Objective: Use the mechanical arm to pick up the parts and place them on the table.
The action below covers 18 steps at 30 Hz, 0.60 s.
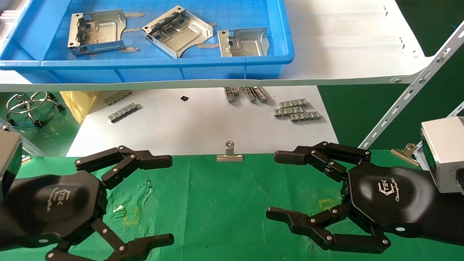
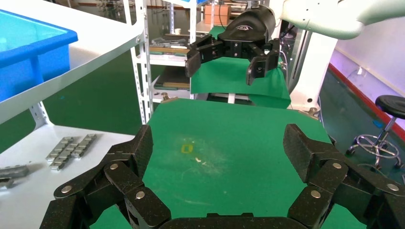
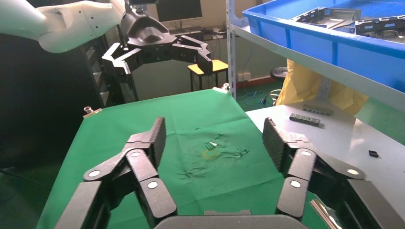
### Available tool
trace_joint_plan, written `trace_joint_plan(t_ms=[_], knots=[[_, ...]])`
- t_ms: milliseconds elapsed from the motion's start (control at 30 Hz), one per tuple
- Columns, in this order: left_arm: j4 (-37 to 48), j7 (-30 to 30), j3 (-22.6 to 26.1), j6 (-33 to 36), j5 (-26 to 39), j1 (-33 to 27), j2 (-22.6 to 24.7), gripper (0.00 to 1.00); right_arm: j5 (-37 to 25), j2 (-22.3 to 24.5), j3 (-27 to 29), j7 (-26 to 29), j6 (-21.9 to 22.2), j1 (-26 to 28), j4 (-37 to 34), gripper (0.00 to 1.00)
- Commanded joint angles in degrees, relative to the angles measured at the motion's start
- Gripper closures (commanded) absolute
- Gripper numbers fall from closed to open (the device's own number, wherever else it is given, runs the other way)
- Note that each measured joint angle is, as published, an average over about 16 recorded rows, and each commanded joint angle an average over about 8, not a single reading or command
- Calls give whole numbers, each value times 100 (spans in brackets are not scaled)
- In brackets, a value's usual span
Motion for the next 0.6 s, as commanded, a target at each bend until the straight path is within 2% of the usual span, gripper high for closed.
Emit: trace_joint_plan(t_ms=[33, 600], knots=[[0, 0, 0, 0, 0, 0, 0, 0, 0, 0, 0, 0, 0, 0, 0, 100], [0, -1, 0, -2, 0, 0, -1, 0, 0, 0, 0, 0, 0, 0, 0, 100]])
